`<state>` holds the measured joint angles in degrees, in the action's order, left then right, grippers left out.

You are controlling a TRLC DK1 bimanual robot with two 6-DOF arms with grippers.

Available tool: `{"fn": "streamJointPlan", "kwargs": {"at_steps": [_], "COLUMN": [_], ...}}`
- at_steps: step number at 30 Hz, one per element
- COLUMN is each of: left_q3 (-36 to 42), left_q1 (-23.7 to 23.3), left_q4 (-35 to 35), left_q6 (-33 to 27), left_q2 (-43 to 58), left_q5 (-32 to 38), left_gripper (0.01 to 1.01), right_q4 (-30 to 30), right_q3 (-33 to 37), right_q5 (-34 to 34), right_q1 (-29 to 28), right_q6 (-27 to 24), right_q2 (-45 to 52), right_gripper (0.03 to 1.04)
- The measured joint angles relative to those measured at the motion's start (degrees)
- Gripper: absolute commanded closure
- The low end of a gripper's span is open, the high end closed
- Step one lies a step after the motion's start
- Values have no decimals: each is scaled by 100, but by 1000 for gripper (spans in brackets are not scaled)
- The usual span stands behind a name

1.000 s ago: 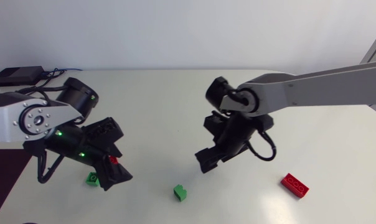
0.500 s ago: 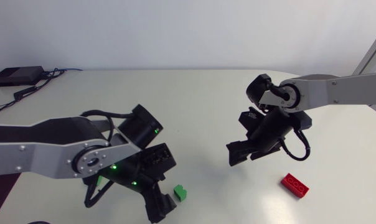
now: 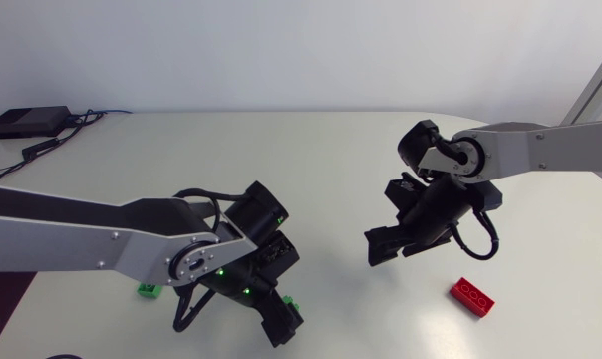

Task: Sort duplo bricks by size, large to the right and small to the left

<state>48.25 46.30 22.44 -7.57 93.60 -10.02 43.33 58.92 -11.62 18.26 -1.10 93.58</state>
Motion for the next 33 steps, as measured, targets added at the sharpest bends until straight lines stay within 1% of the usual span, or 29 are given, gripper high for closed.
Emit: {"fn": "streamJointPlan", "kwargs": {"at_steps": [5, 6, 9, 12, 14, 19, 22, 24, 26, 28, 30, 31, 33], "left_q3": [20, 26, 92, 175, 212, 363, 450, 459, 459, 459, 459, 459, 459], "left_q1": [72, 70, 70, 70, 70, 70, 70, 70, 70, 70, 70, 70, 72], "left_q4": [2, 2, 33, 87, 98, 273, 341, 396, 474, 533, 557, 588, 610], "left_q6": [17, 17, 24, 46, 81, 103, 103, 103, 103, 103, 103, 103, 103], "left_q2": [81, 81, 81, 81, 81, 162, 319, 409, 466, 468, 468, 468, 468], "left_q5": [4, 7, 20, 20, 17, 20, 20, 20, 22, 22, 22, 24, 24], "left_gripper": [77, 103, 221, 479, 559, 569, 556, 434, 379, 377, 387, 426, 646], "right_q4": [-4, -7, -20, -20, -20, -20, -22, -22, -20, -20, -20, -20, -20], "right_q3": [-9, -13, -46, -81, -81, -107, -120, -160, -205, -221, -221, -221, -221], "right_q5": [0, 0, -2, -2, -4, -4, -4, -13, -20, -20, -22, -22, -24], "right_q1": [-31, -42, -66, -66, -66, -70, -70, -70, -70, -76, -96, -105, -109], "right_q6": [0, 0, 0, 0, 0, 0, 0, 0, 0, 0, 0, 0, 0], "right_q2": [-2, -7, -42, -114, -144, -195, -195, -205, -216, -236, -251, -267, -280], "right_gripper": [66, 67, 66, 67, 67, 66, 67, 66, 66, 66, 66, 66, 66]}}
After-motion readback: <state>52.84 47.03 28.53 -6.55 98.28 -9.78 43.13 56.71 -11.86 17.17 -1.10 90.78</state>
